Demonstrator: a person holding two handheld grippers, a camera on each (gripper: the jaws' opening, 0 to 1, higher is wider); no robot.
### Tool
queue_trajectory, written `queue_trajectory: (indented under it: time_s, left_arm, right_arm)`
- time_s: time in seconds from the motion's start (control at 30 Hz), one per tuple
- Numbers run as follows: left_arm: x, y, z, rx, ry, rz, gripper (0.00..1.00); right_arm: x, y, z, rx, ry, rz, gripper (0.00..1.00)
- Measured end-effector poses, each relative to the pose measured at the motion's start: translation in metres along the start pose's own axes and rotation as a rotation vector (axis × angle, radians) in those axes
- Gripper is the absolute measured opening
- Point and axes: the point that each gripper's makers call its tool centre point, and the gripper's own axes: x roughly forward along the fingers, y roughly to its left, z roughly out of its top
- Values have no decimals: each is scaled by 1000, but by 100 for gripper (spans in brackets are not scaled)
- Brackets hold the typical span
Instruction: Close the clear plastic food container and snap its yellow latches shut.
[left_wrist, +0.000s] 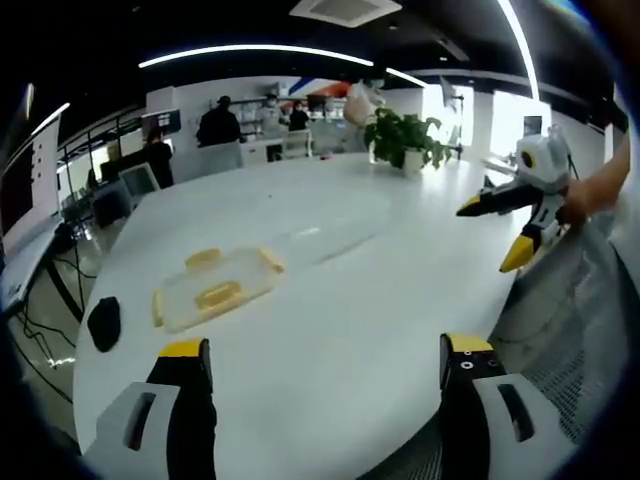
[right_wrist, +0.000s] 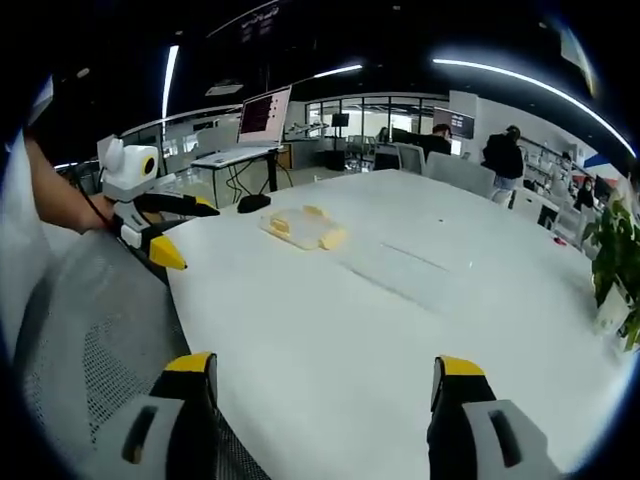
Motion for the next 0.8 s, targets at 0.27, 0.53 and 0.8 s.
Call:
queue_trajectory:
  time_s: [0.27,0.53,0.8]
  left_arm:
    - [1,-1,-3,4,15,-5,91]
    - [0,-1,-3,2,15,-3,91]
    - [0,-1,-2,4,10,-1,91]
  right_arm:
    - [0,2,0,-8,1,6,87]
    - [1,4,-1,-13,7,13,87]
    - [1,4,-1,-19,8,17,86]
